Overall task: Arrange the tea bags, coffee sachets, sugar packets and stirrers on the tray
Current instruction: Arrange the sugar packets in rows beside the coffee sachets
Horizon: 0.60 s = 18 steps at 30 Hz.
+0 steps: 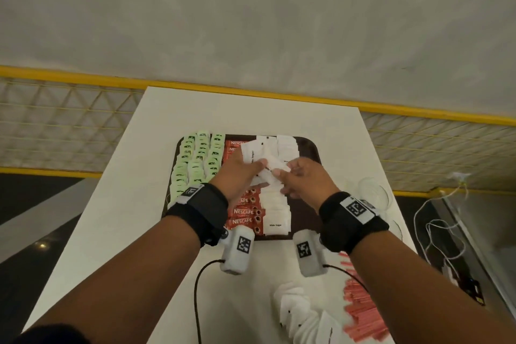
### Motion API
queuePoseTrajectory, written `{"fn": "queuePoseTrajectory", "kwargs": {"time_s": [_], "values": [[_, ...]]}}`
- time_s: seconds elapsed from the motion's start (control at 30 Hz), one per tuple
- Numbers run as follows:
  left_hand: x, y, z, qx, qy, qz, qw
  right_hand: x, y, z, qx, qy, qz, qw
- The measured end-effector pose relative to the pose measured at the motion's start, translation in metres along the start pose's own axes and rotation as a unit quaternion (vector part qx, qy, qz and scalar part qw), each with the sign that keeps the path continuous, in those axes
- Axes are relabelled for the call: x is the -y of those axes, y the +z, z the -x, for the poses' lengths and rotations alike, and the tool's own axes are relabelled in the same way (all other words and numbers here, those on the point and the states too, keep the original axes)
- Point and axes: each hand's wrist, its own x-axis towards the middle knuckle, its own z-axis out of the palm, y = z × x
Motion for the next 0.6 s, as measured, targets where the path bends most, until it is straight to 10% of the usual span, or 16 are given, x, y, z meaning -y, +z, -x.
{"fn": "queuePoseTrajectory", "kwargs": {"time_s": [0.3,0.6], "values": [[0.017,0.009,-0.043,-0.065,-0.056,0.079,0.993,-0.031,-0.003,-0.044,-0.007,0.087,-0.234,0.968],[0.029,-0.006,-0.076,-0.104,-0.087,0.081,0.987,-0.092,-0.029,-0.113,-0.086,0.207,-0.171,0.959]]}}
